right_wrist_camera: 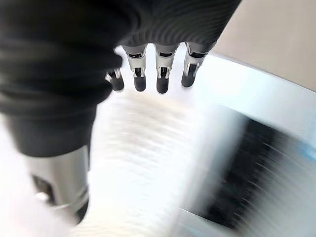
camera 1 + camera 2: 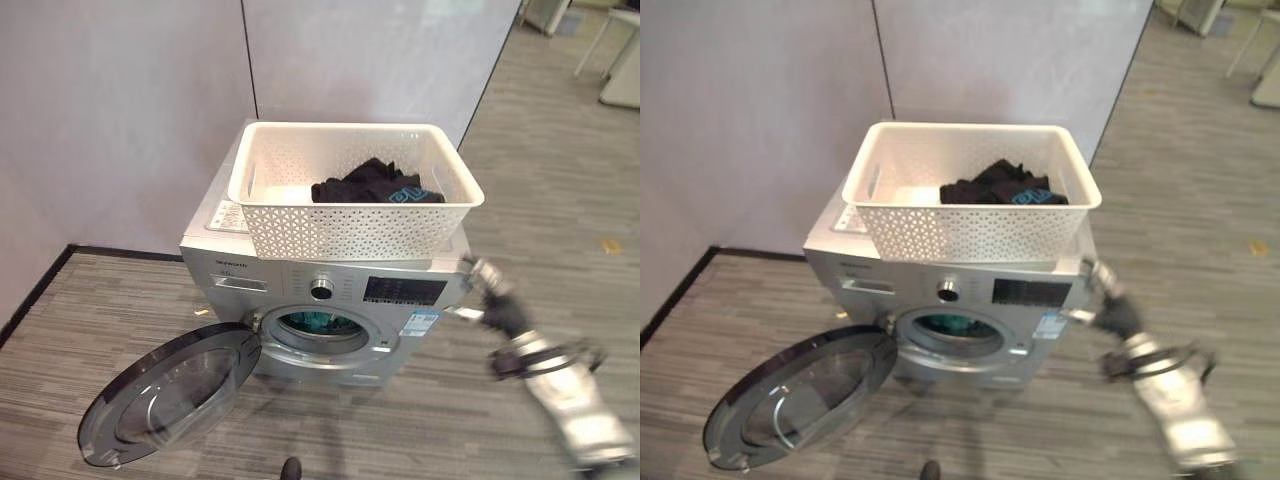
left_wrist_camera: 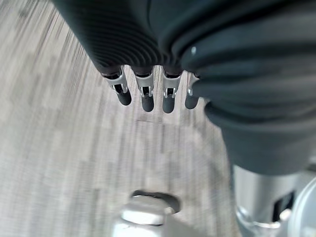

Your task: Grab the laundry basket,head to the washer,open it,put in the laundry and shut it.

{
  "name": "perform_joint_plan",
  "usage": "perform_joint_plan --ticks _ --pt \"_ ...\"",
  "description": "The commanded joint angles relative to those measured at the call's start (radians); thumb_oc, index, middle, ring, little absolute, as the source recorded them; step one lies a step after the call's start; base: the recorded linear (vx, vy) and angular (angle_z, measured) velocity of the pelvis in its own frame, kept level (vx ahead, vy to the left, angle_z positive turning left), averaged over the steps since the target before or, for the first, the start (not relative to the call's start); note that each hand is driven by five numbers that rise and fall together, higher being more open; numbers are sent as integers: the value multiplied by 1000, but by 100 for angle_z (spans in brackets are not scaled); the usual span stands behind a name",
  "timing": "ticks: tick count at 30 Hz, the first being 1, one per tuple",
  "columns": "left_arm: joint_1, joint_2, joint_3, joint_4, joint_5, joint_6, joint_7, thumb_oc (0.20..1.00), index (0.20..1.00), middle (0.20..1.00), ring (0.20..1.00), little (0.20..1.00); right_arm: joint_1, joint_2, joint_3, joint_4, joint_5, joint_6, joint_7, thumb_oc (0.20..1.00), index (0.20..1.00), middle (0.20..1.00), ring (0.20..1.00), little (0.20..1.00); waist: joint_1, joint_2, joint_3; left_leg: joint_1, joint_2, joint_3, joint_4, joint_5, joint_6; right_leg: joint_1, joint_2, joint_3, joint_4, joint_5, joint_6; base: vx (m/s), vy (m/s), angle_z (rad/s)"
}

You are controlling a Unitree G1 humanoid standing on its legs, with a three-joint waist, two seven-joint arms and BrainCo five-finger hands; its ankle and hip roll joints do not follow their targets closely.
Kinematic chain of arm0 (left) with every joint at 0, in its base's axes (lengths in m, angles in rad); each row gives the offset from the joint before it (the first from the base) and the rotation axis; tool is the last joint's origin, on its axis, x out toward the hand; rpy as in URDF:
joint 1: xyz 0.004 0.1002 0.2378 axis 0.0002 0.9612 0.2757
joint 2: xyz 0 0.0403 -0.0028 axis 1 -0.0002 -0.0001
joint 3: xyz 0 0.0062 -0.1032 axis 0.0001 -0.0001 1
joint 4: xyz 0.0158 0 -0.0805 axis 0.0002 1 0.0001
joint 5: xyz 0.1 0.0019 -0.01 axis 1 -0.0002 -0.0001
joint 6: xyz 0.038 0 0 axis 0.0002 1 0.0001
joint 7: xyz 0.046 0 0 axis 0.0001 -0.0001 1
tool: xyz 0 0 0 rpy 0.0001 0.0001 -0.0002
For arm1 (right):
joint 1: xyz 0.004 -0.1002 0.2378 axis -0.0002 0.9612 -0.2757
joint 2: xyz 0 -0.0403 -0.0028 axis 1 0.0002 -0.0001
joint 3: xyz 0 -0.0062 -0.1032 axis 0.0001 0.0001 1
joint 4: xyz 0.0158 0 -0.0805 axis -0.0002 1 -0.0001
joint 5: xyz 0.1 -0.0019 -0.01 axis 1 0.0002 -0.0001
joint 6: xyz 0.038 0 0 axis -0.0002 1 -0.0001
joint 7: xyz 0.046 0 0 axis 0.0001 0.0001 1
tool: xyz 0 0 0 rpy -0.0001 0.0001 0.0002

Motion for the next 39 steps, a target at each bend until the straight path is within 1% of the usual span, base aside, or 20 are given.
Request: perform_joint_plan --ticks 1,2,3,6,8,9,10,12,14,15,16,18,19,20,21,23,25,32,34,39 --pt "-32 19 2 67 44 -17 -43 1000 1000 1000 1000 1000 -76 -68 -33 45 14 -61 44 1000 1000 1000 1000 1000 55 -22 -40 5 58 -31 39 -55 -22 -74 -134 50 32 93 139 51 46 3" --pt "-24 18 8 67 39 -19 -55 1000 1000 1000 1000 1000 -93 -132 -88 39 -19 -60 40 1000 1000 1000 1000 1000 54 -26 -49 4 57 -34 27 -48 -23 -77 -134 46 31 96 141 17 70 4" --pt "-21 20 5 66 21 -17 -66 1000 1000 1000 1000 1000 -142 -237 -153 42 -64 -66 20 1000 1000 1000 1000 1000 55 -42 -58 -5 55 -43 10 -34 -25 -91 -137 38 40 100 147 -13 68 5" --pt "-31 28 -15 63 10 -8 -56 1000 1000 1000 1000 1000 -251 -232 -178 89 -62 -84 -49 1000 1000 1000 1000 1000 75 -66 -61 -13 50 -62 7 -33 -21 -97 -148 17 52 104 151 6 51 2" --pt "-39 37 -44 60 14 -3 -46 1000 1000 1000 1000 1000 -354 -249 -129 162 -150 -72 -116 1000 1000 1000 1000 1000 107 -84 -61 -18 44 -77 11 -37 -17 -90 -153 2 54 107 153 43 39 4" --pt "-44 48 -56 58 16 -1 -44 1000 1000 1000 1000 1000 -417 -291 -79 207 -227 -54 -146 1000 1000 1000 1000 1000 122 -94 -61 -19 40 -85 12 -37 -16 -87 -155 -4 52 108 154 27 23 19" --pt "-44 45 -53 59 16 0 -44 1000 1000 1000 1000 1000 -436 -293 -60 216 -229 -56 -150 1000 1000 1000 1000 1000 118 -92 -60 -19 40 -84 12 -38 -15 -86 -155 -4 51 108 154 21 30 32" --pt "-46 63 -71 54 19 6 -39 1000 1000 1000 1000 1000 -637 -390 141 371 -357 -21 -199 1000 1000 1000 1000 1000 151 -118 -53 -21 36 -92 13 -39 -15 -81 -158 -12 47 114 157 6 21 42" --pt "-49 79 -77 54 14 12 -32 1000 1000 1000 1000 1000 -943 -439 481 564 -461 9 -208 1000 1000 1000 1000 1000 177 -145 -45 -30 35 -94 16 -38 -16 -85 -162 -17 45 125 160 -12 13 19" --pt "-55 108 -91 60 15 22 -31 1000 1000 1000 1000 1000 -1129 -448 715 690 -530 28 -179 1000 1000 1000 1000 1000 208 -181 -30 -36 34 -97 20 -38 -18 -87 -161 -18 44 135 161 -24 7 4" --pt "-57 102 -86 62 12 25 -32 1000 1000 1000 1000 1000 -1261 -433 866 749 -541 33 -168 1000 1000 1000 1000 1000 208 -177 -25 -41 33 -96 22 -37 -20 -91 -161 -18 44 138 161 -21 9 13" --pt "-60 107 -90 62 5 25 -36 1000 1000 1000 1000 1000 -1381 -404 1028 836 -566 33 -131 1000 1000 1000 1000 1000 221 -191 -17 -48 31 -104 23 -36 -20 -92 -159 -22 41 142 160 1 14 22" --pt "-60 105 -90 62 5 25 -36 1000 1000 1000 1000 1000 -1387 -403 1034 837 -565 32 -131 1000 1000 1000 1000 1000 220 -189 -16 -48 31 -104 23 -36 -20 -91 -159 -22 41 142 160 6 5 22" --pt "-62 116 -98 58 1 28 -43 1000 1000 1000 1000 1000 -1443 -380 1140 895 -609 35 -101 1000 1000 1000 1000 1000 238 -209 -7 -58 26 -116 25 -34 -22 -89 -158 -33 35 144 160 7 -1 29" --pt "-64 121 -91 56 -4 29 -47 1000 1000 1000 1000 1000 -1492 -391 1214 876 -629 32 -79 1000 1000 1000 1000 1000 237 -215 -6 -62 25 -120 25 -33 -23 -88 -157 -39 31 147 162 18 5 40" --pt "-65 130 -83 57 -14 33 -53 1000 1000 1000 1000 1000 -1529 -392 1280 878 -663 34 -66 1000 1000 1000 1000 1000 242 -225 1 -70 25 -127 28 -33 -26 -89 -156 -47 27 148 163 15 13 38" --pt "-64 133 -80 55 -17 33 -54 1000 1000 1000 1000 1000 -1535 -380 1301 897 -676 39 -55 1000 1000 1000 1000 1000 247 -229 4 -72 25 -131 27 -33 -27 -89 -156 -49 25 149 163 4 7 36" --pt "-74 150 -48 61 -26 44 -70 1000 1000 1000 1000 1000 -1610 -377 1488 793 -732 28 51 1000 1000 1000 1000 1000 266 -269 17 -83 28 -148 30 -35 -32 -89 -146 -62 23 141 156 11 -3 7" --pt "-76 150 -44 61 -30 45 -73 1000 1000 1000 1000 1000 -1630 -380 1511 770 -724 30 68 1000 1000 1000 1000 1000 266 -270 17 -83 29 -147 29 -35 -33 -88 -145 -64 21 139 155 18 -4 -6" --pt "-85 175 -32 52 -43 47 -85 1000 1000 1000 1000 1000 -1627 -388 1515 705 -742 26 112 1000 1000 1000 1000 1000 261 -308 13 -84 34 -142 24 -36 -36 -89 -140 -62 11 137 152 16 -3 -13"
